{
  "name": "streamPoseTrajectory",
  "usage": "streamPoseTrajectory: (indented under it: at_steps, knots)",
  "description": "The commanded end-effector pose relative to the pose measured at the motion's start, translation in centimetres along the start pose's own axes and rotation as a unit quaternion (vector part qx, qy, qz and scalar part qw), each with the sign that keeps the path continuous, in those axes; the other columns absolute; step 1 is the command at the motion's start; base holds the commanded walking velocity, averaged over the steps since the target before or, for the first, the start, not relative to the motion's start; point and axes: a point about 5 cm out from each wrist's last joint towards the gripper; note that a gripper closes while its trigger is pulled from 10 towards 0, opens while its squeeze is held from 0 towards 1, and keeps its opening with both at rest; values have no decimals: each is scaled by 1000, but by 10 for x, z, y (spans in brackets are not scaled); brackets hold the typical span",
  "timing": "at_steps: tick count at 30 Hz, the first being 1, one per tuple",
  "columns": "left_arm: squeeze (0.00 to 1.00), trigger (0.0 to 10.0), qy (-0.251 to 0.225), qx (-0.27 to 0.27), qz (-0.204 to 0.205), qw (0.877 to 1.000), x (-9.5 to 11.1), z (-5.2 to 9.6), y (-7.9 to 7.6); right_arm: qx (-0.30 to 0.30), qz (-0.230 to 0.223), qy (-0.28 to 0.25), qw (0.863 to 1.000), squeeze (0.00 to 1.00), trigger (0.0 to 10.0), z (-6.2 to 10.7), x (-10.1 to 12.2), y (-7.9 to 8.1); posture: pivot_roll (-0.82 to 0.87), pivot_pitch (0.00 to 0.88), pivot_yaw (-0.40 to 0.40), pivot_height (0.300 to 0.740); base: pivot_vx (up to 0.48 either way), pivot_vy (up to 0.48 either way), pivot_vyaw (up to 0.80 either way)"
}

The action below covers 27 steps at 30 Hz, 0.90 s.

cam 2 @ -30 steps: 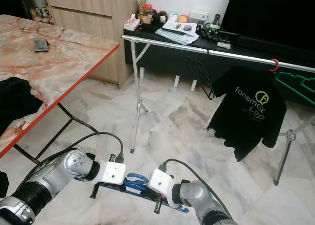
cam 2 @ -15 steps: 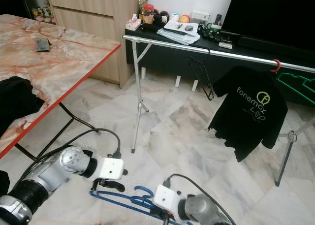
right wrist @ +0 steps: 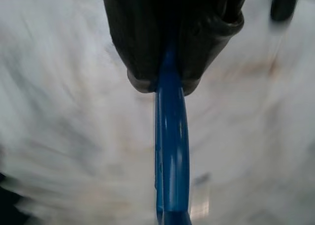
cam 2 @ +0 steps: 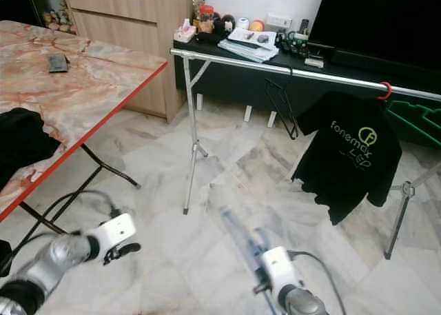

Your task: Hang hanger

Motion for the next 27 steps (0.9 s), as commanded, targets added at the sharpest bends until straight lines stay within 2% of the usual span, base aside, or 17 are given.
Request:
streamPoseTrajectory:
  at_steps: [1,2,6,7,8,9,10,11,12,13,14,15,16,18,22,26,27]
  knots:
    - [0,10000,65,7,58,996,-34,5,-25,-55,-89,-29,994,0,0,0,5,-7,19,82,-73,740,0,0,0]
    - [0,10000,86,5,92,992,-48,9,-40,-76,-129,-53,987,0,0,0,10,-9,12,78,-64,740,0,0,0]
    - [0,10000,128,17,156,979,-70,18,-63,-105,-180,-82,975,0,0,0,15,-9,-14,64,-59,740,0,0,0]
    - [0,10000,155,18,188,970,-83,24,-81,-108,-203,-94,969,0,0,0,16,-6,-27,52,-62,740,0,0,0]
    - [0,10000,155,18,188,970,-83,24,-81,-108,-203,-94,969,0,0,0,16,-6,-27,52,-62,740,0,0,0]
    - [0,10000,161,18,200,966,-86,26,-88,-109,-207,-96,968,0,0,0,16,-4,-29,50,-63,740,0,0,0]
    - [0,10000,186,19,233,954,-94,31,-104,-102,-210,-100,967,0,0,-1,15,1,-31,43,-67,740,0,0,0]
    - [0,10000,186,19,233,954,-94,31,-104,-102,-210,-100,967,0,0,-1,15,1,-31,43,-67,740,0,0,0]
    - [0,10000,195,20,242,950,-97,33,-110,-100,-207,-99,968,0,1333,-1,15,3,-32,34,-68,740,0,0,0]
    - [0,10000,219,32,288,932,-103,38,-124,-85,-174,-102,976,0,10000,-1,13,7,-19,20,-72,740,0,0,0]
    - [0,10000,219,32,288,932,-103,38,-124,-85,-174,-102,976,0,10000,-1,13,7,-19,20,-72,740,0,0,0]
    - [0,10000,223,45,330,916,-105,40,-133,-84,-176,-103,975,0,10000,0,11,8,-18,10,-73,740,0,0,0]
    - [0,10000,221,47,334,915,-105,40,-135,-86,-184,-104,974,0,10000,0,10,8,-20,5,-72,740,0,0,0]
    - [0,10000,220,47,338,914,-105,40,-136,-93,-190,-107,971,0,10000,1,9,7,-22,0,-65,740,255,0,0]
    - [0,10000,229,39,326,916,-108,43,-135,-89,-157,-108,978,0,10000,1,9,10,-43,0,-50,740,324,0,0]
    - [0,10000,229,37,325,917,-109,43,-135,-90,-177,-106,974,0,10000,1,7,11,-49,0,-43,740,336,0,0]
    - [0,10000,228,34,324,918,-108,43,-135,-92,-202,-105,969,0,10000,1,4,12,-53,0,-39,740,337,0,0]
Point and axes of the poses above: a point about 5 cm out from each wrist's last joint towards the gripper, its own z axis pointing back from the gripper into the wrist, its own x axis along the axis of the wrist's last joint, y = z × x, and after that the axes turned 6 degrees about -z, right-handed
